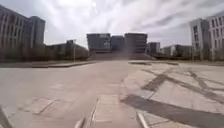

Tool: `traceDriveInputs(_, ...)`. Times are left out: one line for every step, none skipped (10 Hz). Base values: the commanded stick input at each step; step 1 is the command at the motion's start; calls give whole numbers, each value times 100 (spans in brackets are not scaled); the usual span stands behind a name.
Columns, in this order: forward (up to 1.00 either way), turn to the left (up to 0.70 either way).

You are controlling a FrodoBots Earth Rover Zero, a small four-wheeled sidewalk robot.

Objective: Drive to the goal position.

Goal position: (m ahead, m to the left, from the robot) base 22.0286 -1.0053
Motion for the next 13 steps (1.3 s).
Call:
traceDriveInputs(100,0)
traceDriveInputs(100,0)
traceDriveInputs(100,0)
traceDriveInputs(100,0)
traceDriveInputs(100,0)
traceDriveInputs(100,0)
traceDriveInputs(100,0)
traceDriveInputs(100,0)
traceDriveInputs(100,0)
traceDriveInputs(100,0)
traceDriveInputs(100,0)
traceDriveInputs(100,0)
traceDriveInputs(100,0)
